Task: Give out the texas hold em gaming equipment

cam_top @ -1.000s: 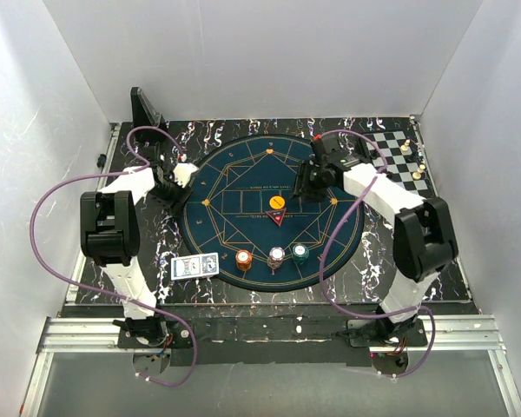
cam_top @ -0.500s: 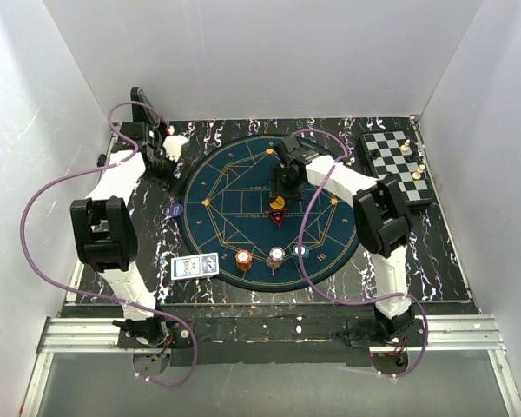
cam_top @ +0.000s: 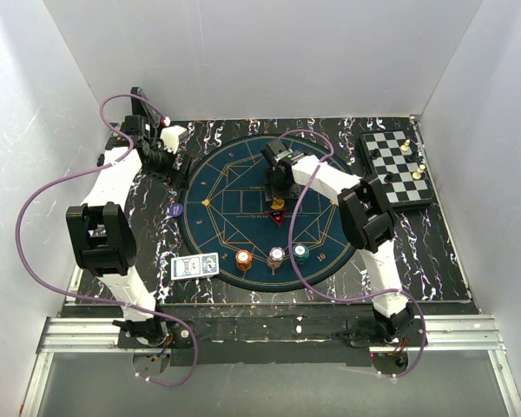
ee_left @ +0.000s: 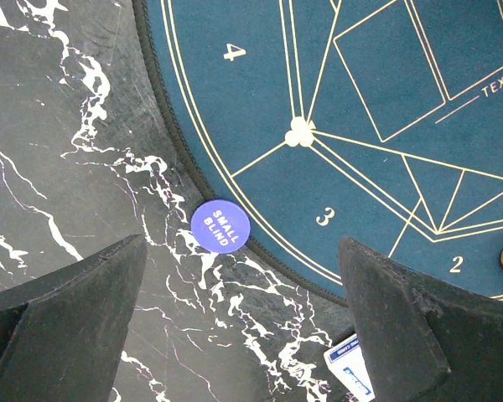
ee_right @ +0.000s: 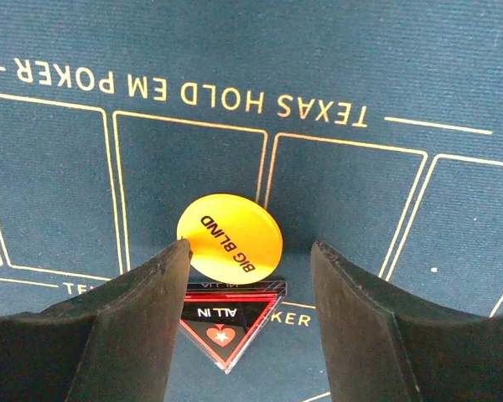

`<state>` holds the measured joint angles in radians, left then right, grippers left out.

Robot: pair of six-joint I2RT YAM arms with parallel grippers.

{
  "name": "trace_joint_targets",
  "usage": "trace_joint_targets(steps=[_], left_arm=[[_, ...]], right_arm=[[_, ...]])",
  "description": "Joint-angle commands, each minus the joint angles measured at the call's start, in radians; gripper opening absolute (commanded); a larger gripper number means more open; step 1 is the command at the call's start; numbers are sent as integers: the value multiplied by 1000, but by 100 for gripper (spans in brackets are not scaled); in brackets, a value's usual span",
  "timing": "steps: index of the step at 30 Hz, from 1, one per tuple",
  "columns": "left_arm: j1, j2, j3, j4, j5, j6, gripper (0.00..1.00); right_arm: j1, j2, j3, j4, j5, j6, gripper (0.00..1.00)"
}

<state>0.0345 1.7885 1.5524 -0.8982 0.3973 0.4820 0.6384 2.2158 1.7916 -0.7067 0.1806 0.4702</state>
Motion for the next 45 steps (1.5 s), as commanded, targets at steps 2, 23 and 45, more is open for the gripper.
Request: trace_joint_targets(steps=[2,23,45], left_arm=[[-4,-41,1,-4,34,-20,98],[-4,-35,-12,18,21,-29,98],[-4,8,6,30,23,-42,98]], right_arm=[[40,-25,-32,9,20,-15,68],[24,24,47,-37,91,12,33],[-126,325,618,-22,-30,-57,36]])
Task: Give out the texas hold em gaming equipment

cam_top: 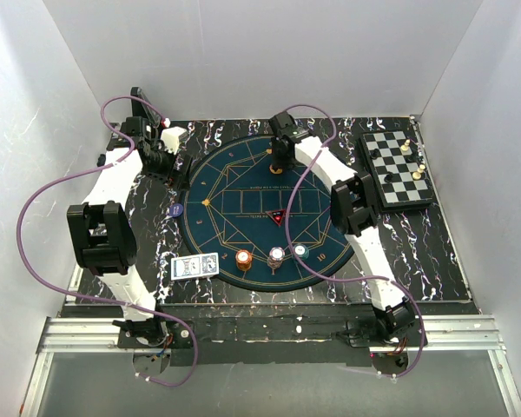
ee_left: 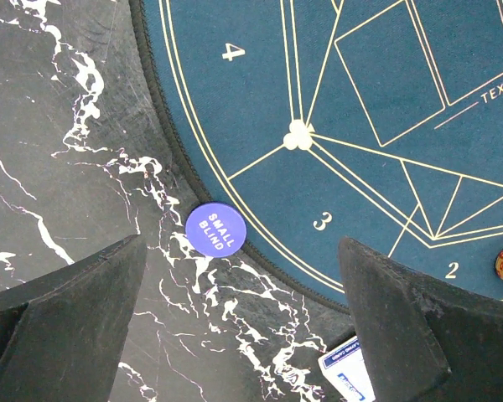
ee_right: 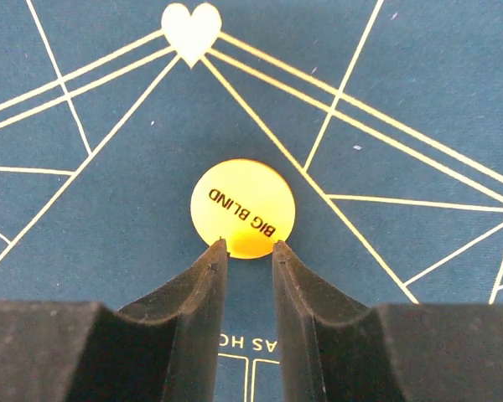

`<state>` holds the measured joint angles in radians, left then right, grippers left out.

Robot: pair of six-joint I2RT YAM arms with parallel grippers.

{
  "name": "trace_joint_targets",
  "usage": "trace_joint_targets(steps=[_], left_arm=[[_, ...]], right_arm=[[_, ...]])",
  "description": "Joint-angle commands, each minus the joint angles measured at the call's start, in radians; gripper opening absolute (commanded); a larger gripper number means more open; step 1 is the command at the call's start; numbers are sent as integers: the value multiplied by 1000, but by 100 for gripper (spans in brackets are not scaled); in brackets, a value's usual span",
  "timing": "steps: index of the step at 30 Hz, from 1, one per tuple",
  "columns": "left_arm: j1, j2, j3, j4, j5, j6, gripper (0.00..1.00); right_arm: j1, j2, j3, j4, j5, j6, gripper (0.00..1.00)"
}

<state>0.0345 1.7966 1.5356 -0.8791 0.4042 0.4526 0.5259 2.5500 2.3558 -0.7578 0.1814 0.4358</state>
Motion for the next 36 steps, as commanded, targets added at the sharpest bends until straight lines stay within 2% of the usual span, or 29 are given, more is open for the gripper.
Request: trace_joint_targets(steps=[1,4,9,12,18,28,36], left_arm=[[-4,0,24,8,18,-17,98],[-4,-19,26,6,24,-29,98],[-1,-55,6,0,22,-41,98],[-1,-71,-8,-3,19,-52,98],[-2,-95,-9,-30,28,-57,98],[-2,-123,-19,-52,24,-48,98],[-2,-129,-9,-69,18,-34,98]], right_arm=[[-14,-31,28,28,-34,-26,38],[6,-143,-140,81,-34,-51,44],[78,-442,-574,245,-34,-78,59],[137,-517,-696,288,-28,-106,63],[229,-504,-702,287,-10,-193,66],[238,-361,-561,222,36,-261,62],[220,-390,-661,209,90,-221,54]])
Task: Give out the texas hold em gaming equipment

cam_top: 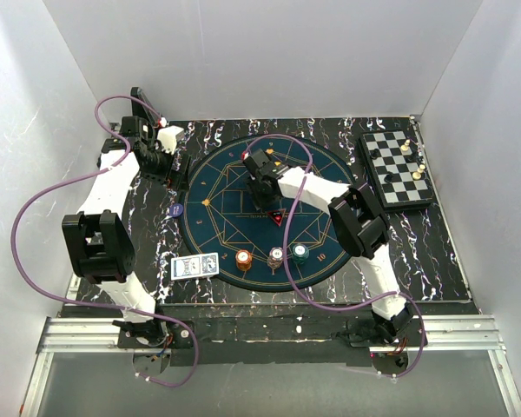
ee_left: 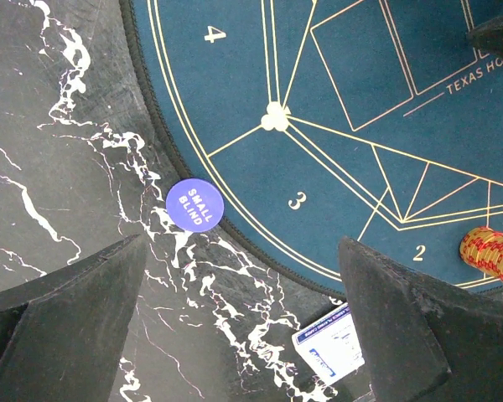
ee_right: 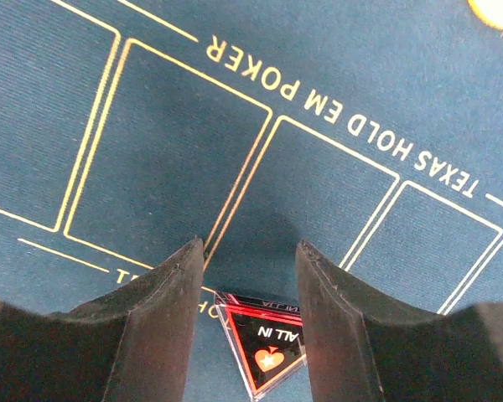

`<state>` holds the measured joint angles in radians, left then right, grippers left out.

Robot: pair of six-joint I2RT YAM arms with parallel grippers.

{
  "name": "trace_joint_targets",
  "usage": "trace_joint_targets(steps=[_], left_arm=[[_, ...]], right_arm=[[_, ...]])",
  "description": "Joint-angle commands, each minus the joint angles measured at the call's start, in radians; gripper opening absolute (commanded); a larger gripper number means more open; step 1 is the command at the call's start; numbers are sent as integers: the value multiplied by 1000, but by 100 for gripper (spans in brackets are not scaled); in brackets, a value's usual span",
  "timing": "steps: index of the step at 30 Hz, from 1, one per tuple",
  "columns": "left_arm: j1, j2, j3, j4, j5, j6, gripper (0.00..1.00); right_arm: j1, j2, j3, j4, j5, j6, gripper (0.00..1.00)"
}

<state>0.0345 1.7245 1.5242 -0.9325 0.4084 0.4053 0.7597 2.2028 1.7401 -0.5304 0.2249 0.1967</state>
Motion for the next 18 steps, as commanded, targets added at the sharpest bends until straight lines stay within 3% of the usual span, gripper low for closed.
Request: trace_joint_targets(steps=[1,9,15,18], left_arm=[[-2,-59,1,-15,10,13,98],[-2,-68,5,-20,3,20,98],[-2,-72,5,-17,3,21,98],[-2,-72,2,-19,3,24,98]], right_arm=[[-17,-61,-74,-17,48,26,54],[-33,-196,-321,38,86,67,49],[-74,-278,-425,7,183,147,31],[-114,-322,-474,-19,215,193,29]])
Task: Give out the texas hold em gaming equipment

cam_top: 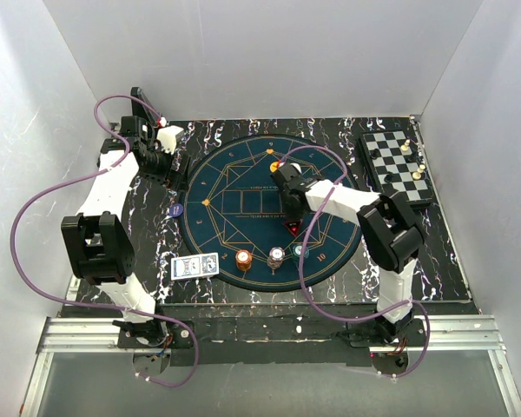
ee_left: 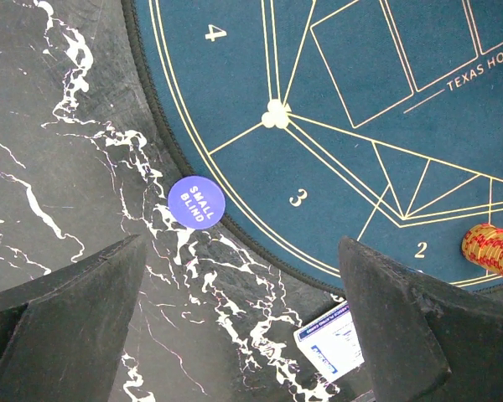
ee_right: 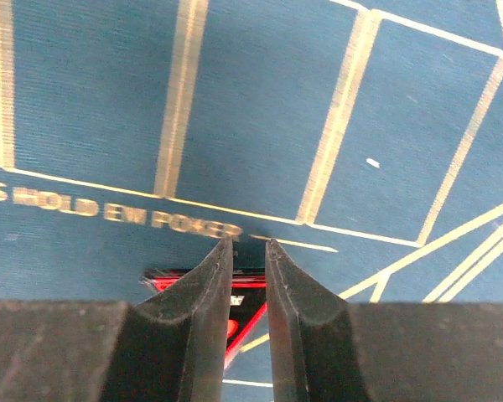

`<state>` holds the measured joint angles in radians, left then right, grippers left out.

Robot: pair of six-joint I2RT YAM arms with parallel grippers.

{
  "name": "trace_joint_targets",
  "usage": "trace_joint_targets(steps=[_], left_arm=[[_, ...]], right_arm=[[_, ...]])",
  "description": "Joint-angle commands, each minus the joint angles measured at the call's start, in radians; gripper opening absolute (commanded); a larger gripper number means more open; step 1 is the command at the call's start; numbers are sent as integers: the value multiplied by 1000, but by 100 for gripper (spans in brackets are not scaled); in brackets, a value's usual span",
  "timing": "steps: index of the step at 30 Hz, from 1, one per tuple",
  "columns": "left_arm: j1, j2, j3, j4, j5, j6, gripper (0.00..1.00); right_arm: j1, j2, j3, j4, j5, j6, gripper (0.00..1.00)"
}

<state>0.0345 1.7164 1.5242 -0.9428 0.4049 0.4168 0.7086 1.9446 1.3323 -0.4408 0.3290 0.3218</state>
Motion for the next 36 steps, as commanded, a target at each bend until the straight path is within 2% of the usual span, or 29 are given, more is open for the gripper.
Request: trace_joint_targets(steps=[1,6,10,12,16,20,27,36], left_arm=[[-2,-66,2,-7,5,11,98],[-1,-64,1,-7,9,14,98],[-2,-60,4,-7,9,14,98],[-2,-63,4,-8,8,16,98],[-2,-69,2,-7,-5,19,98],[-2,-64,8,-10,-5,22,98],[-2,-51,14,-17,-5,22,98],[-1,-31,50,-37,-11,24,98]], right_arm=[[-73,-79,-83,-114,117,85,28],[-119,-137,-136,-197,194,164,26],[-133,-185,-144,-199,193,175,28],[-130,-208,-127,-184,165,172,30],[-106,-230,-72,-128,67,131,43],[-38,-175,10,-98,-22,42,53],[0,-75,34,-70,-131,-16,57],[12,2,30,-68,-58,-56,56]])
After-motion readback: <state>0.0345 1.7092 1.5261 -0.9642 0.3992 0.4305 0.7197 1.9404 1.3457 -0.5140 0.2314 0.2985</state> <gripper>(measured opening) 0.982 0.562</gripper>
